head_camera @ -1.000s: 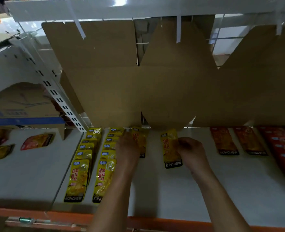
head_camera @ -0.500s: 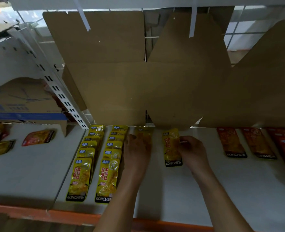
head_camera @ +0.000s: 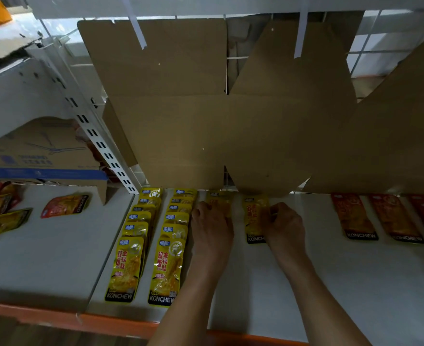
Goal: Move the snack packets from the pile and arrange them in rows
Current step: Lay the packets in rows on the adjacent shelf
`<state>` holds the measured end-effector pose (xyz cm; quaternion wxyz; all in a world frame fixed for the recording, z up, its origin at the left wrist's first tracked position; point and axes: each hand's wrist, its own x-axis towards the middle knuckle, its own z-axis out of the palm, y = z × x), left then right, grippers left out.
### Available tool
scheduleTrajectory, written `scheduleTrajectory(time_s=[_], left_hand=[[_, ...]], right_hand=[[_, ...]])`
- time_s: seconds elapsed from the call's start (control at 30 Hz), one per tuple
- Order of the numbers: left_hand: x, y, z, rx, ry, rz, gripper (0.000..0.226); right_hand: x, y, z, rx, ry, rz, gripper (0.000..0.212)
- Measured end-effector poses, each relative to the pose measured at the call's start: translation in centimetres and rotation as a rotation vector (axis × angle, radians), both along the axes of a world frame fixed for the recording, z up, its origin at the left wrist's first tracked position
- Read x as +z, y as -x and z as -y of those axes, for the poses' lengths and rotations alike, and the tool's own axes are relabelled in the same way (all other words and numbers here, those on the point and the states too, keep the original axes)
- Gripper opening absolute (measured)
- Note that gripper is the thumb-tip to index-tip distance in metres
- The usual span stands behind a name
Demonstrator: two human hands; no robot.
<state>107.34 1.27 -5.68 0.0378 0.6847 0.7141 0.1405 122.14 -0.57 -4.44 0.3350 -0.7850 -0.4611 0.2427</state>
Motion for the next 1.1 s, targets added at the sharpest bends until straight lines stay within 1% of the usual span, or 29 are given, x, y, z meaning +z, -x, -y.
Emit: scheduleTrajectory(time_s=[0.23,0.33,0.47,0.63,0.83,1.1], left_hand=[[-0.2,0.2,0.0,-0.03,-0.017,-0.006,0.02],[-0.3,0.3,-0.1,-0.049,-0.005,-0.047,0.024],[-0.2,0.2,0.1,-0.027,-0.037,-0.027,0.021],[0.1,0.1,0.2,-0.019,-0.003,-0.026,0.02],[0.4,0.3,0.3,-0.042,0.043,-0.018,0.025],[0.8,0.5,0.7,-0.047,0.027,0.043,0.03]], right_hand=[[0.2,0.3,-0.5,0.007,0.071,0.161,0.028],[0.4,0.4,-0.5,0.02,0.06,0.185,0.028],[0.6,0.7,0.1,0.067,0.017,0.307,0.034],[0.0,1.3,0.3,0.08,0.008,0.286,0.037],[-0.2,1.4,0.3,0.074,-0.019,0.257,0.038],[-0.1,1.4,0.5,0.075,-0.016,0.24,0.035]])
